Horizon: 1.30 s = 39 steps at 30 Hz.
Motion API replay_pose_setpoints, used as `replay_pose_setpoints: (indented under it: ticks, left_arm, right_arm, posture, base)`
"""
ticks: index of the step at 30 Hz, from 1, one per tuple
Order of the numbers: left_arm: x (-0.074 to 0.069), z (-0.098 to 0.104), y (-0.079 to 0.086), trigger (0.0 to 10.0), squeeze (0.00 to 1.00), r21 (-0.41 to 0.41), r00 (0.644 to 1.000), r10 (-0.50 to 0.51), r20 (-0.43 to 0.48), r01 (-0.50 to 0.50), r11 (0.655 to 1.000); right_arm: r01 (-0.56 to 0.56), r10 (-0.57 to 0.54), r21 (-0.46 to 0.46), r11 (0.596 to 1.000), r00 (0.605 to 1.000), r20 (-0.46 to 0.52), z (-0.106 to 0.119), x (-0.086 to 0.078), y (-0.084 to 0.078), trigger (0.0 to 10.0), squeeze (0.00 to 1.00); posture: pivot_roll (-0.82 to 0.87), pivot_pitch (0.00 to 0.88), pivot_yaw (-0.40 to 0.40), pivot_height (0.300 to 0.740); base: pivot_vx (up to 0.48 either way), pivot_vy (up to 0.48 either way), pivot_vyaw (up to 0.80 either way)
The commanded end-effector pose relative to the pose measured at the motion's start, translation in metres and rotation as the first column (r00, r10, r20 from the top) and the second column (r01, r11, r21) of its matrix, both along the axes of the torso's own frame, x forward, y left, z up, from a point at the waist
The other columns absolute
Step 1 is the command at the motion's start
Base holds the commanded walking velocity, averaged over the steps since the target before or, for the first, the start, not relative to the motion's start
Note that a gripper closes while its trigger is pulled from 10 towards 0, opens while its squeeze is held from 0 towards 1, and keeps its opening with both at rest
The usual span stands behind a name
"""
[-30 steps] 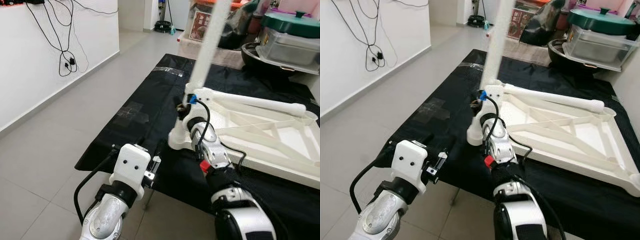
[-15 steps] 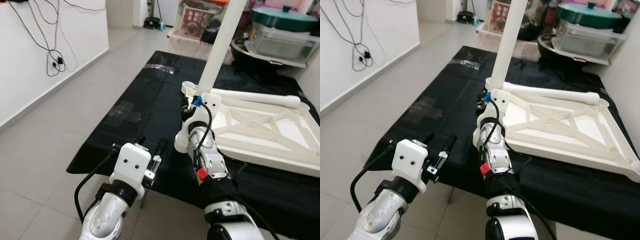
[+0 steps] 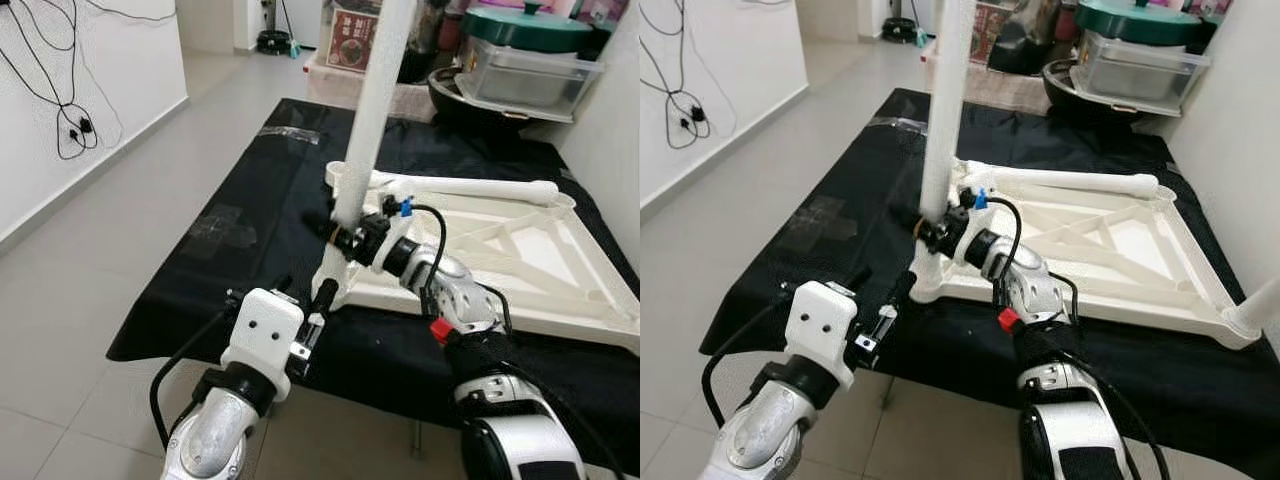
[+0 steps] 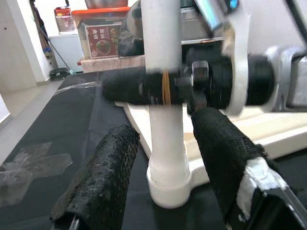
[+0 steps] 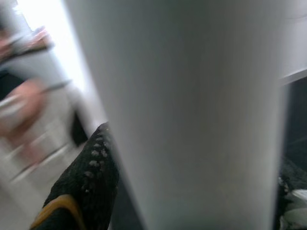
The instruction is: Building children table
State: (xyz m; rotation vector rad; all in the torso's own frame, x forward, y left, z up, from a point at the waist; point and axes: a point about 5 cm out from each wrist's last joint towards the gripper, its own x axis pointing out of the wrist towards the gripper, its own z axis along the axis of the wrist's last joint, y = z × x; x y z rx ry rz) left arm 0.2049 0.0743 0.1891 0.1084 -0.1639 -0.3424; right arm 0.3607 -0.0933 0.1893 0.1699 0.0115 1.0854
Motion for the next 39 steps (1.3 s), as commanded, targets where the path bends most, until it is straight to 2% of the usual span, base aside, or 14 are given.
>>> replay_pose_setpoints:
  ticks: [1,5,6,7,14,16,20,22,24,26,29,34,38,39]
  left_arm:
    - [0.000,-0.002,-0.001,10.0,0.00,0.006,1.000,0.001,-0.007,-0.001,1.000]
    - [-0.001,-0.002,0.000,10.0,0.00,0.008,1.000,0.007,-0.004,-0.007,1.000]
    - [-0.001,-0.001,0.001,10.0,0.00,0.008,1.000,0.008,-0.004,-0.008,1.000]
    - [-0.001,-0.002,0.000,10.0,0.00,0.007,1.000,0.006,-0.005,-0.006,1.000]
    - [-0.001,-0.001,-0.002,10.0,0.00,0.004,1.000,0.002,-0.007,-0.002,1.000]
    - [-0.001,-0.001,-0.002,10.0,0.00,0.003,1.000,0.004,-0.006,-0.004,1.000]
    - [-0.001,-0.002,-0.001,10.0,0.00,0.002,1.000,0.006,-0.007,-0.006,1.000]
    - [-0.001,-0.002,-0.001,10.0,0.00,0.002,1.000,0.006,-0.007,-0.006,1.000]
    - [-0.001,-0.002,-0.001,10.0,0.00,0.003,1.000,0.005,-0.008,-0.005,1.000]
    - [-0.001,-0.002,-0.001,10.0,0.00,0.003,1.000,0.005,-0.008,-0.005,1.000]
    - [0.000,-0.002,-0.001,10.0,0.00,0.004,1.000,0.004,-0.007,-0.004,1.000]
    - [0.000,-0.002,0.000,10.0,0.00,0.004,1.000,0.006,-0.006,-0.006,1.000]
    - [0.000,-0.002,0.001,10.0,0.00,0.004,1.000,0.009,-0.005,-0.009,1.000]
    - [0.000,-0.002,0.001,10.0,0.00,0.005,1.000,0.009,-0.005,-0.009,1.000]
  right_arm:
    - [-0.184,0.181,-0.054,0.982,0.982,-0.055,-0.015,-0.009,0.015,10.0,0.00]
    - [-0.293,0.288,-0.052,0.955,0.954,-0.084,-0.021,-0.012,0.023,10.0,0.00]
    - [-0.286,0.283,-0.027,0.958,0.956,-0.079,-0.018,-0.009,0.026,8.5,0.00]
    - [-0.289,0.290,0.019,0.957,0.955,-0.066,-0.013,-0.008,0.027,0.0,0.00]
    - [-0.156,0.157,0.040,0.987,0.987,-0.038,-0.006,0.003,0.024,0.0,0.00]
    - [0.045,-0.045,-0.029,0.999,0.999,-0.027,-0.010,0.014,0.015,0.0,0.00]
    - [0.379,-0.386,-0.141,0.915,0.922,-0.026,-0.024,0.027,-0.003,0.0,0.00]
    - [0.379,-0.386,-0.141,0.915,0.922,-0.026,-0.024,0.027,-0.003,0.0,0.00]
    - [0.685,-0.705,-0.194,0.703,0.706,-0.063,-0.038,0.031,-0.028,0.0,0.00]
    - [0.685,-0.705,-0.194,0.703,0.706,-0.063,-0.038,0.031,-0.028,0.0,0.00]
    - [0.933,-0.972,-0.271,0.235,0.229,-0.055,-0.054,0.020,-0.068,0.0,0.00]
    - [0.955,-0.991,-0.278,0.107,0.079,-0.110,-0.057,0.013,-0.072,0.0,0.00]
    - [0.967,-0.985,-0.232,0.102,0.067,-0.157,-0.050,0.015,-0.063,0.0,0.00]
    - [0.976,-0.980,-0.159,0.149,0.125,-0.156,-0.040,0.018,-0.054,10.0,0.00]
  posture:
    - [0.17,0.042,-0.108,0.740]
    - [0.17,0.042,-0.109,0.740]
    - [0.17,0.045,-0.110,0.740]
    - [0.17,0.048,-0.109,0.740]
    - [0.17,0.053,-0.114,0.740]
    - [0.17,0.054,-0.115,0.740]
    - [0.16,0.055,-0.112,0.740]
    - [0.16,0.055,-0.112,0.740]
    - [0.16,0.060,-0.109,0.740]
    - [0.16,0.060,-0.109,0.740]
    - [0.16,0.061,-0.111,0.740]
    - [0.16,0.063,-0.111,0.740]
    - [0.16,0.064,-0.110,0.740]
    - [0.16,0.064,-0.110,0.740]
  base:
    - [0.000,0.000,0.00]
    - [0.000,0.000,0.00]
    - [0.000,0.000,0.00]
    - [0.000,0.000,0.00]
    - [0.000,0.000,0.00]
    - [0.000,0.000,0.00]
    - [0.000,0.000,0.00]
    - [0.000,0.000,0.00]
    - [0.000,0.000,0.00]
    - [0.000,0.000,0.00]
    - [0.000,0.000,0.00]
    - [0.000,0.000,0.00]
    - [0.000,0.000,0.00]
    - [0.000,0.000,0.00]
